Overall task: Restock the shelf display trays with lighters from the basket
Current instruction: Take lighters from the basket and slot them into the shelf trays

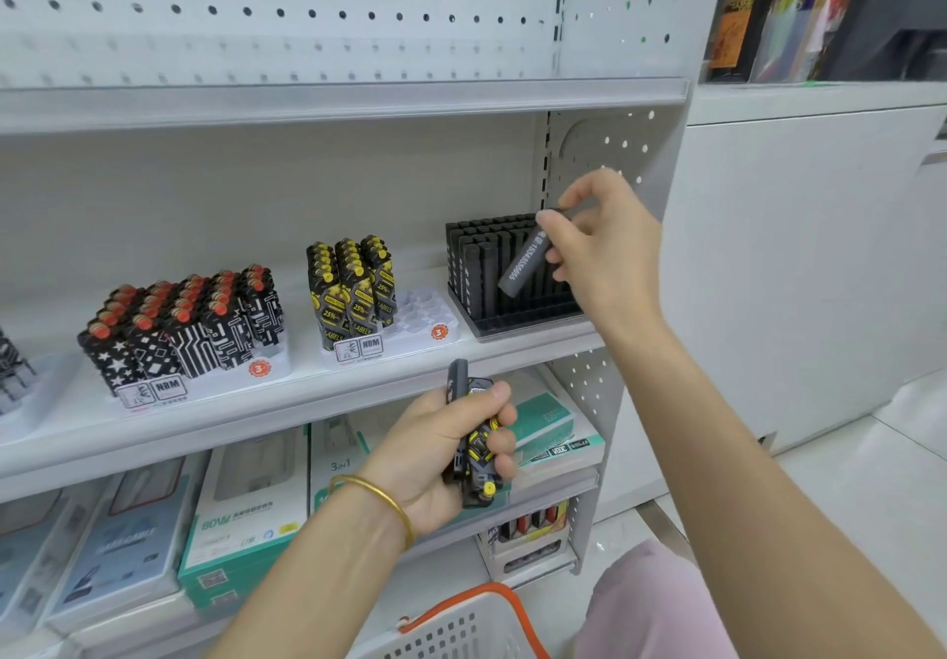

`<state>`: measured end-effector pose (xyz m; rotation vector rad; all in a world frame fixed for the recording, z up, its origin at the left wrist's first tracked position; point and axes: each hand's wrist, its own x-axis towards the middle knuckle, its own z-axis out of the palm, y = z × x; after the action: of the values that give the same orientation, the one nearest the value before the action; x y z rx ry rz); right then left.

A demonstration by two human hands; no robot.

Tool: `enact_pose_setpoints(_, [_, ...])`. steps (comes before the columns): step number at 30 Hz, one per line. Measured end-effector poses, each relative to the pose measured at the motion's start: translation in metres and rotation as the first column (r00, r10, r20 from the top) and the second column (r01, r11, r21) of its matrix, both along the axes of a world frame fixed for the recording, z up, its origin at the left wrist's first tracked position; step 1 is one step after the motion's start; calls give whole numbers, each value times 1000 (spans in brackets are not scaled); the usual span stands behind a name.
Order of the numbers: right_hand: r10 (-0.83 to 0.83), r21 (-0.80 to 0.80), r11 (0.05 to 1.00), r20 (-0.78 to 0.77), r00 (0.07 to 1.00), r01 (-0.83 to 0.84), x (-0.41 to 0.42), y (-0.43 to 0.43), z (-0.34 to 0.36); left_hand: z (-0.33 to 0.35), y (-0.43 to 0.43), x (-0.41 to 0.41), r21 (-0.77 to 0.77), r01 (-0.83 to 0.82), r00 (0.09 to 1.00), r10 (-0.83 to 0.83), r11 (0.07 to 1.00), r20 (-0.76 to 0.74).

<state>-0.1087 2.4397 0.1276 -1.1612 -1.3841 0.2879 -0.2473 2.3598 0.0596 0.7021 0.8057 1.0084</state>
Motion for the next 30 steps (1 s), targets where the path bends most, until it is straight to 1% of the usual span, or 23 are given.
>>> enact_pose_setpoints(3, [-39,14,999,147,988,37,-13,10,-8,-5,3,0,2,14,1000,-14,1000,16])
enact_pose_setpoints(7, [-69,12,998,338,939,69,-20,10,-18,-9,4,-4,-16,72,995,-71,997,71])
enact_pose_setpoints(12, [3,-14,1000,483,876,4,-19,7,-14,-11,7,-7,-54,102,984,-93,993,153])
enact_pose_setpoints(15, [6,-3,1000,528,849,-5,-20,7,-11,-14,8,-5,-14,78,989,-76,997,130])
enact_pose_setpoints(19, [-22,33,999,600,800,2,-21,5,-8,-15,8,-2,78,22,1000,-22,997,-3])
enact_pose_setpoints(23, [-33,39,999,614,788,12,-18,5,-5,-16,8,-2,155,25,993,-7,988,-118])
enact_pose_setpoints(28, [-4,-19,1000,612,791,19,-20,3,-11,-11,5,1,190,17,996,1,982,-94])
enact_pose_setpoints(30, [-35,-4,999,599,800,47,-19,1,-12,-11,5,1,217,21,993,5,976,-120])
